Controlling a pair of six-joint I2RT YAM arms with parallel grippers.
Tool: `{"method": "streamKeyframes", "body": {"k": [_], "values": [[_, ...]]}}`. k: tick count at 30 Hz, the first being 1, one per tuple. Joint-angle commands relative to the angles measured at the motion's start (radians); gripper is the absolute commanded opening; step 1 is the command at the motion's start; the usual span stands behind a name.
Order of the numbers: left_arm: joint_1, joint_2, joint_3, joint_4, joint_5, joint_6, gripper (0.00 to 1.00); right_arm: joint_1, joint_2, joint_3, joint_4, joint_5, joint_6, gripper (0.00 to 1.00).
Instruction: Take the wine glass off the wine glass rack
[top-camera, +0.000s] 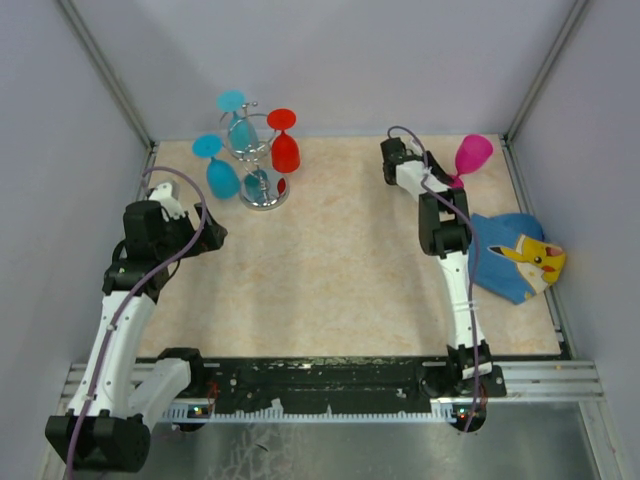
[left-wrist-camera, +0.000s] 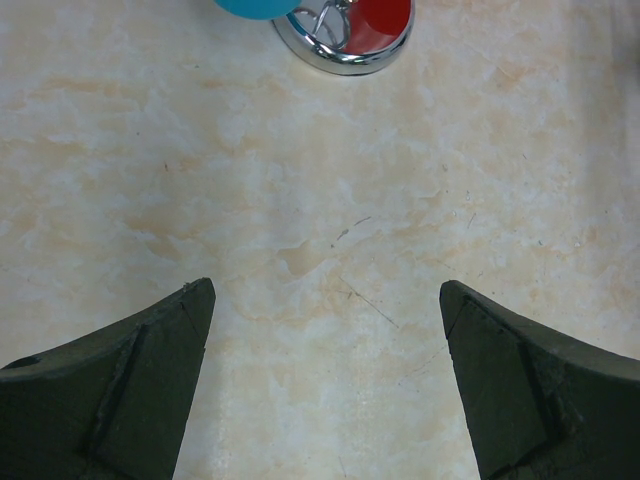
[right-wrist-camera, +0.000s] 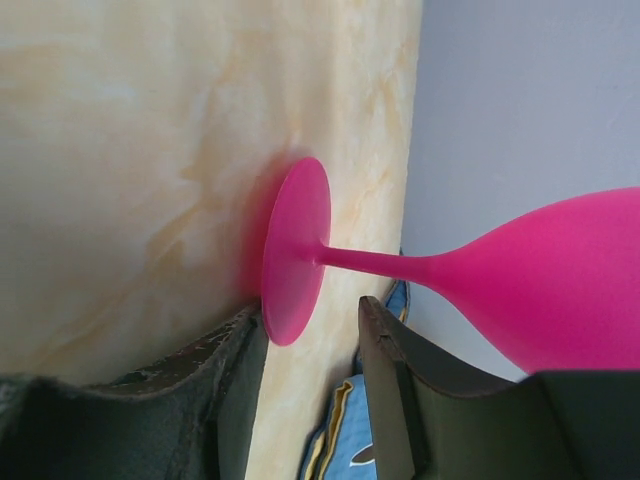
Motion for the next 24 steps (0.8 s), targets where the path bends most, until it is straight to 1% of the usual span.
{"method": "streamKeyframes", "body": {"k": [1, 5, 10, 11, 13, 17, 20, 22, 23, 24], "values": [[-0.005, -0.018, 0.014, 0.014, 0.002, 0.006, 1.0, 0.057, 0.047, 0.024, -0.03, -0.222, 0.045, 0.47], [-0.004, -0.015, 0.014, 0.013, 0.006, 0.005, 1.0, 0.08, 0.058, 0.027, -0.027, -0.199, 0.045, 0.54], [-0.004, -0.014, 0.012, 0.014, 0.007, 0.005, 1.0, 0.089, 0.054, 0.022, -0.034, -0.193, 0.063, 0.58], [-0.004, -0.014, 0.012, 0.014, 0.007, 0.003, 1.0, 0.092, 0.047, 0.019, -0.034, -0.196, 0.065, 0.6], [-0.004, -0.012, 0.011, 0.016, 0.008, 0.003, 1.0, 0.096, 0.032, 0.0, -0.02, -0.198, 0.065, 0.71], [-0.004, -0.011, 0.011, 0.016, 0.008, 0.001, 1.0, 0.113, 0.012, -0.014, -0.019, -0.188, 0.073, 0.75], [-0.004, -0.013, 0.012, 0.014, 0.0, 0.002, 1.0, 0.143, -0.025, -0.03, -0.017, -0.192, 0.084, 0.75], [-0.004, -0.016, 0.012, 0.013, -0.002, 0.002, 1.0, 0.161, -0.061, -0.029, -0.052, -0.268, 0.117, 0.68], [-0.004, -0.017, 0.012, 0.012, -0.003, 0.0, 1.0, 0.166, -0.078, -0.014, -0.082, -0.329, 0.155, 0.61], [-0.004, -0.018, 0.01, 0.011, -0.002, -0.001, 1.0, 0.168, -0.098, -0.001, -0.112, -0.402, 0.192, 0.6]]}}
